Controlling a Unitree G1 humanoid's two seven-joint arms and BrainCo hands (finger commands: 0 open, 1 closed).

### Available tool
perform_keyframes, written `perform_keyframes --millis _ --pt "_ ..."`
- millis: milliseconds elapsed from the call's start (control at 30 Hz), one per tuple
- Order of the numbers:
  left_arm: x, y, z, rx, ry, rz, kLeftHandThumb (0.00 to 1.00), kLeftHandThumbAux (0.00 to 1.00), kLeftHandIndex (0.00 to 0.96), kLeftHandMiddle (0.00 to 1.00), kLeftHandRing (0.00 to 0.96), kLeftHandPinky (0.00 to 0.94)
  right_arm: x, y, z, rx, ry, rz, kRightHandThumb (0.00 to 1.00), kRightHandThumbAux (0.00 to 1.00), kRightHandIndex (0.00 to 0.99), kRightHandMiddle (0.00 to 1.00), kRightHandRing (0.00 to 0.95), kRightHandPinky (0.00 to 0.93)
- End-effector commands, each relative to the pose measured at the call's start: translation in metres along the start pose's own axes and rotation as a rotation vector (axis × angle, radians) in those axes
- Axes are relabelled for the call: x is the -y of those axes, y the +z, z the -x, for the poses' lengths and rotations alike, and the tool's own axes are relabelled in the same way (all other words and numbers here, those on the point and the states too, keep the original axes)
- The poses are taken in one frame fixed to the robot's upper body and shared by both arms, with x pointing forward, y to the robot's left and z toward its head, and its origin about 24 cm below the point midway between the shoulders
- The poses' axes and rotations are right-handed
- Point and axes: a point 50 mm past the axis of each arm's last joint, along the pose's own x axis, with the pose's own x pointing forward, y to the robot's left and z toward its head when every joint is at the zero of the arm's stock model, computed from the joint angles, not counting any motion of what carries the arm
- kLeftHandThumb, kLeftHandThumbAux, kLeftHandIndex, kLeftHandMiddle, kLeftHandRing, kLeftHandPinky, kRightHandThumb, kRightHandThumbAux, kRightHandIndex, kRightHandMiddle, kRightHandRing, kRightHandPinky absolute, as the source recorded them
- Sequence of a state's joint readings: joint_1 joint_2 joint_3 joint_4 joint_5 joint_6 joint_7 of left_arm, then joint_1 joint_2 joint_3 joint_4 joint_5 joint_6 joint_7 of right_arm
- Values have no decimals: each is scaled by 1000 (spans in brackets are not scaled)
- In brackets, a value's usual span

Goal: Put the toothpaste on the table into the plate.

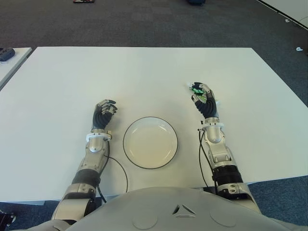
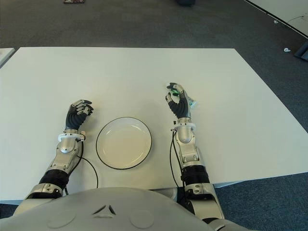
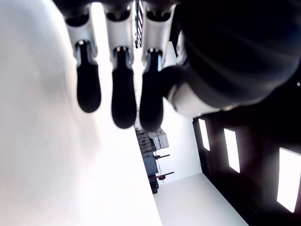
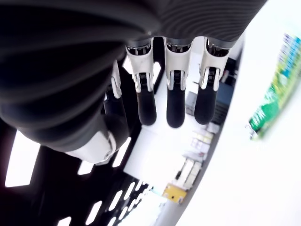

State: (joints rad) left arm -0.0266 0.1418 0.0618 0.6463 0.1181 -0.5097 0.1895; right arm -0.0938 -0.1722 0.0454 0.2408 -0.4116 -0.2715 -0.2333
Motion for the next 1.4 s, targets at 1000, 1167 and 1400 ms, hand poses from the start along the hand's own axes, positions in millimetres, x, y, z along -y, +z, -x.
perform_keyframes --millis 1000,1167,1400 --pt "5 -16 11 -76 -4 -9 704 719 431 558 569 530 25 6 -96 -309 201 620 639 143 0 0 0 0" --pt "6 -16 11 -76 -1 -9 703 719 430 558 567 531 22 1 -106 -331 245 669 619 142 0 0 0 0" --pt "6 -16 10 -77 1 -2 704 720 430 560 568 531 18 -2 -114 -345 318 743 588 136 0 0 0 0"
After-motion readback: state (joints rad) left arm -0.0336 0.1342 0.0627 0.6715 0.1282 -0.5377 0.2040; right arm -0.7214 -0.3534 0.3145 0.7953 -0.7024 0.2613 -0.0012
